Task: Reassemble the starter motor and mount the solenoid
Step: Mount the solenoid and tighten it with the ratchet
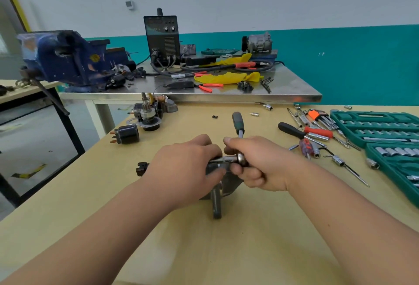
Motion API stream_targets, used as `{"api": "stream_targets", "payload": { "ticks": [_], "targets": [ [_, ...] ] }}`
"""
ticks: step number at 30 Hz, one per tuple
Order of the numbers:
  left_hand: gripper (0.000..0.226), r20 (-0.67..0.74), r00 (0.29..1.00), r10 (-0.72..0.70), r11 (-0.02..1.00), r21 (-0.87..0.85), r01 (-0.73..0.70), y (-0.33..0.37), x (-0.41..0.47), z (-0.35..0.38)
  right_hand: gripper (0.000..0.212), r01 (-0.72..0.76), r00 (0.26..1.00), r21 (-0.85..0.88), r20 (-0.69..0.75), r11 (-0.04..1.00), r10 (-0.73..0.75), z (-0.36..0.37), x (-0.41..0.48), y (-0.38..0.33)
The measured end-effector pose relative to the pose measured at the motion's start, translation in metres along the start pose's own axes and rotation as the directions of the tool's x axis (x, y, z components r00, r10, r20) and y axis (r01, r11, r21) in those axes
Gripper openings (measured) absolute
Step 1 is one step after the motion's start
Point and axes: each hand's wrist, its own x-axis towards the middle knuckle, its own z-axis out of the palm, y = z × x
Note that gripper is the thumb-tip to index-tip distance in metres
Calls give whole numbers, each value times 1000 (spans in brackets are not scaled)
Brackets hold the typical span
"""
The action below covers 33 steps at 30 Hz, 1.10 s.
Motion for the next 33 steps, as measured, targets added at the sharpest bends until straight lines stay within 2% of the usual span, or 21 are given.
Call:
{"api": "stream_targets", "payload": {
  "ticks": [2, 4, 6, 8, 9, 10, 12, 13, 15, 16, 18, 20, 21, 23, 25, 27, 28, 29, 31, 32, 33],
  "targets": [
    [30, 0, 1000, 2, 999, 42, -2, 4, 2, 2, 35, 21, 999, -68, -24, 997, -23, -3, 1, 6],
    [33, 6, 1000, 7, 999, 50, -8, 6, 4, 3, 29, 225, 955, -373, -99, 900, -280, -4, 4, 17],
    [35, 4, 1000, 14, 998, 64, -14, 5, 3, 3, 20, 495, 676, -780, 69, 383, -734, -10, 4, 24],
    [36, 5, 1000, 15, 996, 88, -16, 5, 3, 4, 23, 516, 403, -852, 327, -83, -855, -17, 4, 30],
    [36, 8, 1000, 14, 995, 98, -15, 5, 2, 4, 23, 543, 410, -838, 320, -53, -854, -14, 5, 30],
    [36, 13, 1000, 12, 995, 104, -13, 5, 2, 4, 22, 560, 521, -812, 188, 167, -833, -9, 5, 24],
    [36, 17, 1000, 0, 994, 109, -1, 6, 3, 5, 33, 312, 888, -467, -166, 828, -428, 3, 6, 10],
    [36, 12, 1000, -5, 994, 112, 4, 6, 4, 5, 37, 100, 968, -245, -201, 964, -152, 4, 7, 7],
    [36, 0, 1000, 0, 993, 120, 0, 6, 5, 6, 35, 16, 981, -215, -187, 976, -58, 2, 9, 11],
    [35, -2, 1000, 6, 993, 118, -6, 6, 5, 6, 32, 168, 958, -364, -160, 916, -239, 2, 8, 17],
    [33, 12, 1000, 10, 995, 103, -11, 6, 4, 5, 27, 492, 671, -789, 74, 368, -738, -3, -1, 21],
    [31, 15, 1000, -7, 996, 91, 6, 6, 4, 4, 31, 481, 445, -857, 419, -184, -791, -17, -1, 17],
    [32, 13, 1000, -11, 995, 95, 10, 7, 3, 4, 32, 497, 457, -846, 444, -193, -771, -17, 3, 14],
    [36, 15, 1000, -8, 994, 114, 7, 7, 3, 4, 27, 509, 664, -813, 162, 283, -730, -7, 5, 6],
    [36, 12, 1000, -21, 992, 127, 19, 7, 3, 5, 35, 162, 962, -393, -142, 905, -234, 4, 8, 2],
    [32, 1, 1000, -20, 993, 120, 20, 8, 2, 6, 41, -45, 990, -184, -137, 982, 20, 1, 12, 5],
    [31, -3, 1000, -12, 993, 115, 12, 7, 2, 6, 39, 16, 990, -266, -132, 964, -53, 2, 10, 8],
    [30, -7, 1000, -4, 995, 105, 4, 6, 2, 6, 36, 187, 953, -445, -133, 876, -271, 1, 9, 14],
    [31, -3, 1000, 12, 995, 96, -11, 5, 2, 4, 27, 447, 669, -853, 120, 268, -734, -6, 0, 18],
    [31, 6, 1000, 21, 995, 100, -22, 5, 3, 4, 28, 459, 531, -888, 308, -37, -790, -12, -1, 17],
    [31, 14, 1000, 21, 994, 103, -22, 6, 3, 4, 28, 469, 452, -865, 408, -178, -793, -16, 2, 17]
  ]
}}
